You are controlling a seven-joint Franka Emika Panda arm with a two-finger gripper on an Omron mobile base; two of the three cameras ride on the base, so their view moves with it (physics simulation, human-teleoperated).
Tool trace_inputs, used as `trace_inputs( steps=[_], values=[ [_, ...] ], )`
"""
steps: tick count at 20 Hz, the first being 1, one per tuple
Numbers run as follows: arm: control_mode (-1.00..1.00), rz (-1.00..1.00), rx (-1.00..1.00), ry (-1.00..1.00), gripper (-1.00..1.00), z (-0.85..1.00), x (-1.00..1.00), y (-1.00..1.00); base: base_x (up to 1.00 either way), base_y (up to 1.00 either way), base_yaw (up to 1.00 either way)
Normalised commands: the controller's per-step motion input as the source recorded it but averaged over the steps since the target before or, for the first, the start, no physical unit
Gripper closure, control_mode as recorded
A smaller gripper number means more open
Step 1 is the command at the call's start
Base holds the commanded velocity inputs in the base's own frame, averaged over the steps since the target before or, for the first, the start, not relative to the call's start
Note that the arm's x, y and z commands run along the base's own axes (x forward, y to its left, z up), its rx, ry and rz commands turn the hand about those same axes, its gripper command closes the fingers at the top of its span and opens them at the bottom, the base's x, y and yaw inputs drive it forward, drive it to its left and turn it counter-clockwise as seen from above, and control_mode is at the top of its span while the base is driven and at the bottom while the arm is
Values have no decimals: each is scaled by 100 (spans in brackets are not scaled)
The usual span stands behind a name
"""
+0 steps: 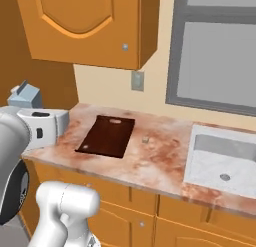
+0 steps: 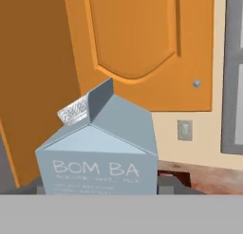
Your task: Take out the milk from the fridge and place it on the tray on the counter. Then take the sugar cube near the tray and place it in the tray.
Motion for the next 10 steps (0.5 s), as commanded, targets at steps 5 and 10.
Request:
trace_inputs(
  steps=[5,10],
  values=[
    [100,0,0,0,100,0,0,0,79,-11,24],
    [100,0,0,0,100,0,0,0,77,-27,20]
  ],
)
